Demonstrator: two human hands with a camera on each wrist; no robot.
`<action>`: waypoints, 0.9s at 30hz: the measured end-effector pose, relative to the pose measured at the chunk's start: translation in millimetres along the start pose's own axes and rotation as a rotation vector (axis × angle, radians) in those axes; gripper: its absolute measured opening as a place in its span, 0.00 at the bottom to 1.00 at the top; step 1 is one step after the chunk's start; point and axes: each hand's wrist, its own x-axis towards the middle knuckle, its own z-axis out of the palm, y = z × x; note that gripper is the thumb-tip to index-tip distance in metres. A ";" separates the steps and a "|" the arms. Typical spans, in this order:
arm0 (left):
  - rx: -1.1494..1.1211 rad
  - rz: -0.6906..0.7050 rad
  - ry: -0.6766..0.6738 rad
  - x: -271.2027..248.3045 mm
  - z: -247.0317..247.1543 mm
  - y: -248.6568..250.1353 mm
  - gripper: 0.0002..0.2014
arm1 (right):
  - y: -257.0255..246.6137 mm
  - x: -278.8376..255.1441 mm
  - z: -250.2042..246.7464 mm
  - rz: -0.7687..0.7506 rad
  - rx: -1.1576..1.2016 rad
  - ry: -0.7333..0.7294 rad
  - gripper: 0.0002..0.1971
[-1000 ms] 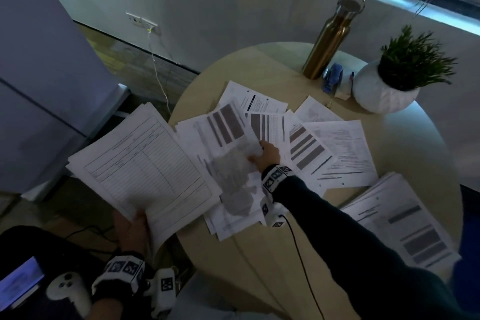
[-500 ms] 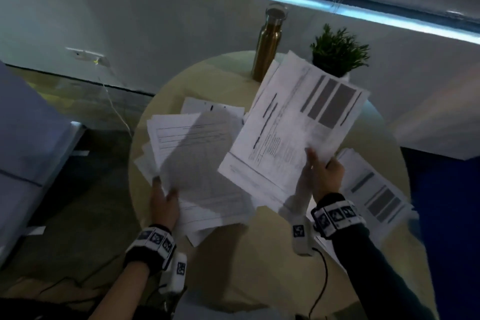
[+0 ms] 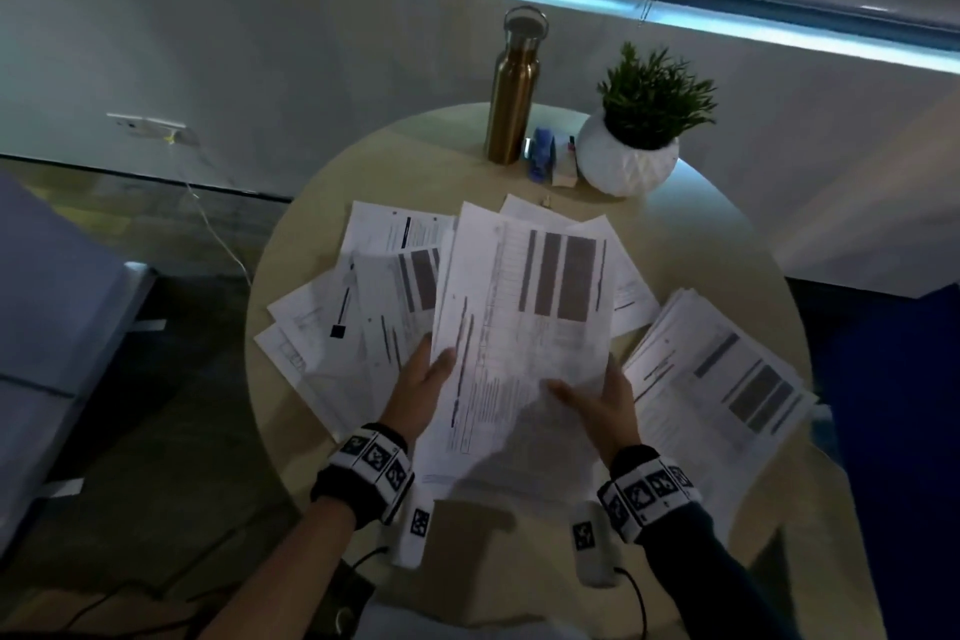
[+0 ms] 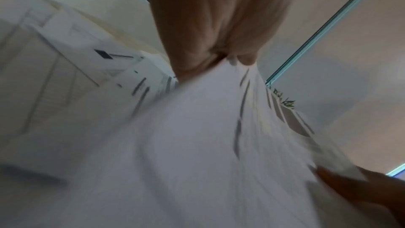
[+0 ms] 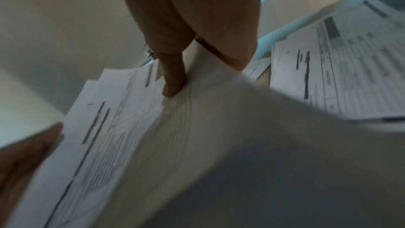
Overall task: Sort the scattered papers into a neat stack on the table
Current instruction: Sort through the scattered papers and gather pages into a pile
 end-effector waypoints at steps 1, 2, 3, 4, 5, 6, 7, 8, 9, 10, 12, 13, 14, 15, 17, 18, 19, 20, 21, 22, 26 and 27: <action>0.001 -0.030 0.001 2.9 -3.7 -0.4 0.17 | 4.0 1.6 -1.4 -0.006 -0.103 -0.003 0.24; 0.040 -0.072 0.072 10.5 -9.9 -4.5 0.19 | 5.8 2.9 -3.4 -0.025 -0.182 0.034 0.19; 0.133 -0.138 0.189 19.2 -16.3 -9.0 0.27 | 9.1 3.3 -6.9 -0.035 -0.233 0.091 0.17; 0.251 -0.237 0.315 28.4 -23.5 -11.7 0.37 | 13.8 4.7 -10.4 -0.022 -0.252 0.133 0.16; 0.357 -0.357 0.411 35.9 -28.5 -11.3 0.46 | 18.6 5.6 -14.2 -0.005 -0.255 0.156 0.17; 0.441 -0.468 0.455 42.8 -31.3 -12.0 0.53 | 21.7 5.9 -17.2 0.019 -0.255 0.162 0.19; 0.489 -0.554 0.447 47.4 -31.9 -9.9 0.58 | 24.6 6.2 -20.1 0.030 -0.250 0.160 0.19; 0.511 -0.598 0.426 51.7 -30.3 -6.5 0.61 | 26.9 6.9 -22.7 0.039 -0.245 0.161 0.19; 0.515 -0.594 0.420 56.4 -28.0 -6.8 0.62 | 29.4 7.7 -25.1 0.044 -0.234 0.168 0.18; 0.498 -0.563 0.424 61.3 -26.3 -10.6 0.61 | 31.5 8.6 -27.4 0.052 -0.213 0.183 0.16; 0.394 -0.484 0.413 66.1 -24.8 -16.5 0.58 | 36.8 11.4 -33.6 0.076 -0.156 0.228 0.16; 0.348 -0.436 0.419 66.6 -24.8 -21.5 0.53 | 38.9 12.8 -37.3 0.089 -0.122 0.248 0.16; 0.316 -0.384 0.437 66.6 -25.4 -27.6 0.47 | 40.6 14.9 -41.3 0.102 -0.084 0.268 0.16; 0.305 -0.333 0.451 64.2 -25.6 -30.2 0.37 | 40.2 15.4 -44.4 0.110 -0.056 0.282 0.15; 0.313 -0.239 0.493 56.5 -28.6 -30.2 0.16 | 37.4 16.6 -50.3 0.145 0.006 0.304 0.12; 0.321 -0.201 0.511 62.8 -24.7 -28.8 0.11 | 34.6 23.9 -58.6 0.169 0.059 0.321 0.12; 0.337 -0.175 0.540 57.3 -28.3 -27.8 0.11 | 31.3 22.9 -60.5 0.185 0.094 0.307 0.11; 0.371 -0.136 0.567 53.6 -31.9 -27.7 0.13 | 28.5 22.2 -61.0 0.197 0.111 0.282 0.09; 0.390 -0.085 0.560 50.6 -36.5 -29.1 0.15 | 26.5 23.0 -61.7 0.199 0.097 0.240 0.06; 0.384 -0.026 0.536 48.1 -40.8 -30.5 0.16 | 24.5 25.6 -61.6 0.198 0.078 0.198 0.03; 0.286 0.019 0.330 40.7 -63.0 -41.4 0.19 | 20.5 37.6 -52.0 0.163 0.033 0.144 0.04; 0.258 -0.004 0.293 40.1 -69.5 -44.1 0.17 | 21.6 41.0 -50.0 0.163 0.025 0.161 0.02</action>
